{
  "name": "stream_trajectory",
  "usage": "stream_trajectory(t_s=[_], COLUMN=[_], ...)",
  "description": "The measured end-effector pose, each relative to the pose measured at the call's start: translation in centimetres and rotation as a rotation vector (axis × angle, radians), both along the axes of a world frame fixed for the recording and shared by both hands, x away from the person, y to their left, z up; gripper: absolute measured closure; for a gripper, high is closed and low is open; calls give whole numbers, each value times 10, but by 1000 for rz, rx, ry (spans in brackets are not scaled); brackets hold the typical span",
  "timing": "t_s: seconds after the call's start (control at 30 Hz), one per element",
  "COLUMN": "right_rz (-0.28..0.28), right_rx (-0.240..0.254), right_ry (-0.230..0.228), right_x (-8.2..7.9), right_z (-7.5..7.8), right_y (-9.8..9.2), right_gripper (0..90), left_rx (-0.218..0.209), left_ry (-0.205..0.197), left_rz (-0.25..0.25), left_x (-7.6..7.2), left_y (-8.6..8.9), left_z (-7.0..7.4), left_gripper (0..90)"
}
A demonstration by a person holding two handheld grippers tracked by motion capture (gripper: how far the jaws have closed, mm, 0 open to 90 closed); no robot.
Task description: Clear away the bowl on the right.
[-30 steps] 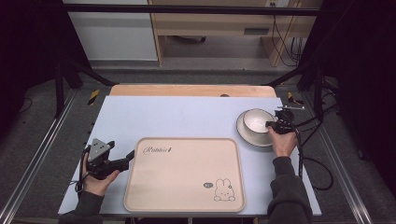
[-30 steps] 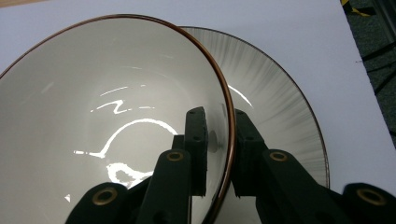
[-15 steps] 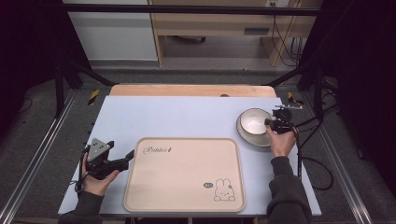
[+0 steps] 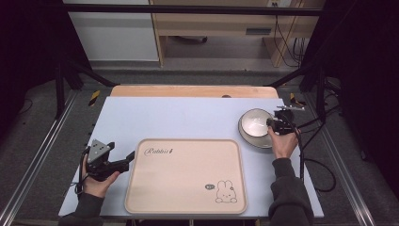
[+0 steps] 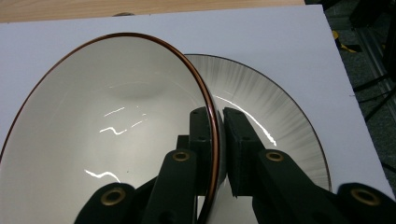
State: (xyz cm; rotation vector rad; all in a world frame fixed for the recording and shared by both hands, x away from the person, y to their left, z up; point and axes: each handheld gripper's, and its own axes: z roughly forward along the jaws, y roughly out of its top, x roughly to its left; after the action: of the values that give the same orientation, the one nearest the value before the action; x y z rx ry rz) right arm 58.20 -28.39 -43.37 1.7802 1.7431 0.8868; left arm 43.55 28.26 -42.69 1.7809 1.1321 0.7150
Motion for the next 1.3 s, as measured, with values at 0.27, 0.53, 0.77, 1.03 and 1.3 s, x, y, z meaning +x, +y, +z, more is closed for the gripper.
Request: stream_trajectory(t_s=[0.27, 0.53, 0.77, 1.03, 1.3], right_rz=[2, 8, 32, 70, 125], right_rx=[8, 35, 45, 52, 56], right_ry=[-33, -66, -95, -154, -192], right_x=[-3, -9, -14, -24, -32], right_z=[6, 15, 26, 42, 56], right_y=[0, -1, 3, 10, 23], right_gripper=[825, 825, 825, 825, 825], left_rx=[-1, -2, -1, 1, 0], left_ry=[-2, -3, -4, -5, -7], left_rz=[0, -2, -3, -5, -4], left_x=[0, -1, -1, -1, -1], left_y=[0, 0, 0, -1, -1], left_z=[0, 1, 1, 1, 2], left_gripper=[149, 149, 148, 148, 149])
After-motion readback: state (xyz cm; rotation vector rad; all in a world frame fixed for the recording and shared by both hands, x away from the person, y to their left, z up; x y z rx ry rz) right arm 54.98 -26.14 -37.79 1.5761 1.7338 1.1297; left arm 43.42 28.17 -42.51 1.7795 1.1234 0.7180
